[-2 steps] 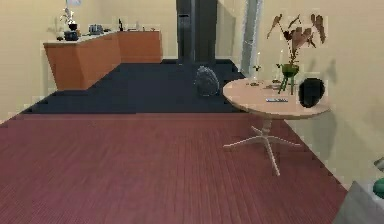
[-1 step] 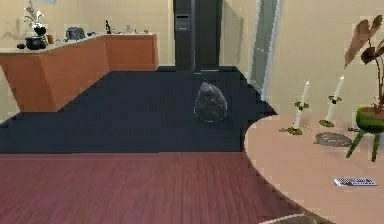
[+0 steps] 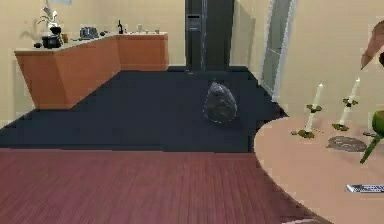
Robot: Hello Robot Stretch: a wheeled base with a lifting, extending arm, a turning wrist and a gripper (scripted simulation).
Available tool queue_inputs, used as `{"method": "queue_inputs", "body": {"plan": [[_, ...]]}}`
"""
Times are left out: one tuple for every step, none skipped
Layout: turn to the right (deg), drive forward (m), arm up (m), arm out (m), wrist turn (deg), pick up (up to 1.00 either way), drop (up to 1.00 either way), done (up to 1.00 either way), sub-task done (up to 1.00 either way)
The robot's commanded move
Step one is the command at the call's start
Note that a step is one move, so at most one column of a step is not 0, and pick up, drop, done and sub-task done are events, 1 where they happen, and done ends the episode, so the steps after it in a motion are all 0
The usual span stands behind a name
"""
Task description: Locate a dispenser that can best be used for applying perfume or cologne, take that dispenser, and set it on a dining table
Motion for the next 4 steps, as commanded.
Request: {"method": "queue_inputs", "body": {"plan": [[-24.0,0.00,0.00,0.00,0.0,0.00,0.00,0.00,0.00],[0.0,0.45,0.00,0.00,0.0,0.00,0.00,0.00,0.00],[24.0,0.00,0.00,0.00,0.0,0.00,0.00,0.00,0.00],[0.0,0.60,0.00,0.00,0.0,0.00,0.00,0.00,0.00]]}}
